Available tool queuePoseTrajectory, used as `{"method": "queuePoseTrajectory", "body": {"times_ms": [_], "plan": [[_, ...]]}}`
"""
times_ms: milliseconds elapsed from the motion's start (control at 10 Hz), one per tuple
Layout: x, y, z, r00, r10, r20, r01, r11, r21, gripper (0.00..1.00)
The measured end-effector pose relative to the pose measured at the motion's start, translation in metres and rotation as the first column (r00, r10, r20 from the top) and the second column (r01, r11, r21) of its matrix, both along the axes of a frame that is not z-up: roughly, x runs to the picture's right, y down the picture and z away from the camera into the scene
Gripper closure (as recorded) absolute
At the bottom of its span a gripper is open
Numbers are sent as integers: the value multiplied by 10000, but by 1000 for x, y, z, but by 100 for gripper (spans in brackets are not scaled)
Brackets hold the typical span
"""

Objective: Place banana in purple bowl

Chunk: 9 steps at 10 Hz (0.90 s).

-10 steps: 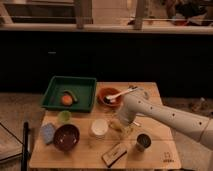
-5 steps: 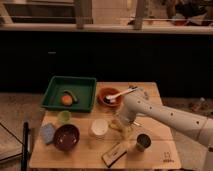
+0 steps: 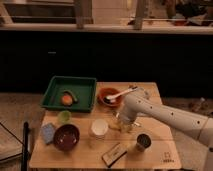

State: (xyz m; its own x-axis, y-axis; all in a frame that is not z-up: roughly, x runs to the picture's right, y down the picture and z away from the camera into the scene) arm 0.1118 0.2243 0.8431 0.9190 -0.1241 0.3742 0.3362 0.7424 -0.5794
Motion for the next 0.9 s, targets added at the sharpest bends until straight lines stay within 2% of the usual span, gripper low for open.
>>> {"method": "queuePoseTrajectory", "body": {"times_ms": [200,300,600,900], "plan": [[-1,-5,-4,10000,-78,-43,78,9999,69,94],[-2,-8,-6,9999,-115,-47,116,9999,103,99],[-2,-24,-18,9997,-194,-130,198,9994,300,100],[5,-41,-21,9993,-80,-376,101,9984,560,100]]}}
